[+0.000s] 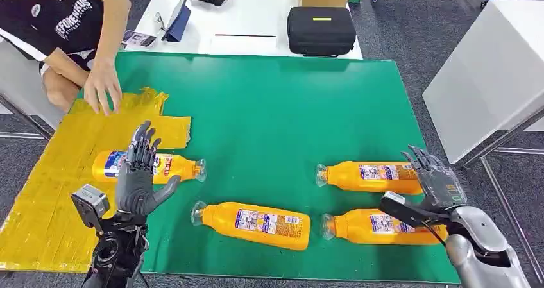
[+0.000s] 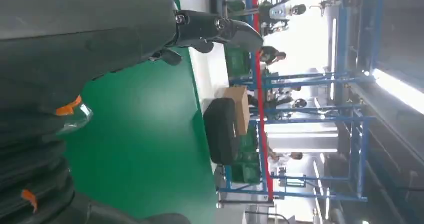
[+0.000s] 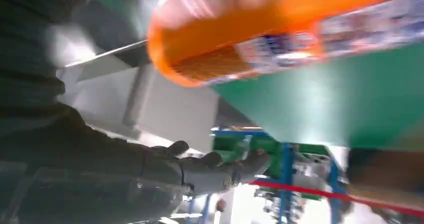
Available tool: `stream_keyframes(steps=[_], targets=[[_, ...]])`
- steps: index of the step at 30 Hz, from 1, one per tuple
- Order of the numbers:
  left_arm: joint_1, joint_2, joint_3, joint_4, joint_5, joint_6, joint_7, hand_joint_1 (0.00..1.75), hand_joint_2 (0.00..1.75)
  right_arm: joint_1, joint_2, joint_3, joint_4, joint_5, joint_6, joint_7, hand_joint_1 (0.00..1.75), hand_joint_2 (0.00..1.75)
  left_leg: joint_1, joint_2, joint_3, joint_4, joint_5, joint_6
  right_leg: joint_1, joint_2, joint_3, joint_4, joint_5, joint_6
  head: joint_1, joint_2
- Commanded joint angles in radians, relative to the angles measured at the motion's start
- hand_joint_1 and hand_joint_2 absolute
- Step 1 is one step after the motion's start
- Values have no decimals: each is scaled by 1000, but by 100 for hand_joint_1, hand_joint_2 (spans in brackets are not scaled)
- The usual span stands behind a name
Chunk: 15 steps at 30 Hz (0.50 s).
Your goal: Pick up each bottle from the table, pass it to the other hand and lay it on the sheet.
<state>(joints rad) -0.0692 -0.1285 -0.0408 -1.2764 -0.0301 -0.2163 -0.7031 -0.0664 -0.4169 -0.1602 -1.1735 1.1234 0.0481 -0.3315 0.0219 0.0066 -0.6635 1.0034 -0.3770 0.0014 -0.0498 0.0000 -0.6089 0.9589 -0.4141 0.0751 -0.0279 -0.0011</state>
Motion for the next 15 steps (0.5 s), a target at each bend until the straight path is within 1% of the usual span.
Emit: stream_keyframes(steps=[1, 2, 3, 5, 8, 9, 11, 12, 14, 15], targets=[[-2, -10, 21, 6, -12, 21, 5, 0, 175, -185, 7, 43, 259, 19, -30, -8, 0, 175, 0, 4, 9, 0, -4, 1, 1, 4, 8, -1, -1, -7, 0, 0], [-5, -10, 13, 7, -18, 31, 5, 0, 175, -216, 7, 53, 295, 26, -32, -9, 0, 175, 0, 4, 6, -1, -2, 1, 1, 4, 4, -1, 0, -4, 0, 0], [-7, -11, 6, 6, -21, 42, 5, 0, 175, -255, 7, 70, 348, 40, -44, -9, 0, 175, 0, 5, 8, -1, -3, 1, 1, 5, 6, -1, -1, -6, 0, 0], [-15, -15, 2, 12, -23, 46, 5, 0, 175, -294, 17, 86, 397, 56, -52, -2, 0, 175, 0, 6, 7, 0, -3, 1, 1, 7, 6, -1, 0, -5, 0, 0], [-21, -20, 2, 16, -33, 52, 5, 0, 175, -312, 48, 116, 448, 85, -71, 16, 0, 175, 1, 3, 5, -1, -1, 1, 2, 3, 4, -2, 1, -4, 0, 0], [-21, -20, 2, 16, -33, 52, 5, 0, 175, -312, 48, 116, 448, 85, -71, 16, 0, 175, 1, 4, 8, -1, -2, 1, 2, 3, 7, -2, 0, -6, 0, 0], [-19, -18, 2, 14, -34, 51, 5, 0, 175, -318, 58, 125, 463, 91, -75, 19, 0, 175, 1, 3, 5, -1, -1, 1, 2, 2, 4, -2, 0, -4, 0, 0], [-19, -19, 2, 13, -38, 54, 5, 0, 175, -330, 68, 131, 487, 93, -79, 17, 0, 175, 1, 3, 8, -1, -2, 1, 2, 3, 7, -2, -1, -6, 0, 0], [-20, -18, 1, 13, -41, 54, 5, 0, 175, -344, 80, 144, 521, 99, -79, 13, 0, 175, 1, 4, 6, -1, -1, 1, 2, 3, 5, -2, 0, -4, 0, 0], [-20, -18, 0, 12, -42, 54, 5, 0, 175, -350, 85, 148, 533, 99, -77, 12, 0, 175, 1, 5, 8, -1, -2, 1, 2, 4, 7, -1, 0, -6, 0, 0]])
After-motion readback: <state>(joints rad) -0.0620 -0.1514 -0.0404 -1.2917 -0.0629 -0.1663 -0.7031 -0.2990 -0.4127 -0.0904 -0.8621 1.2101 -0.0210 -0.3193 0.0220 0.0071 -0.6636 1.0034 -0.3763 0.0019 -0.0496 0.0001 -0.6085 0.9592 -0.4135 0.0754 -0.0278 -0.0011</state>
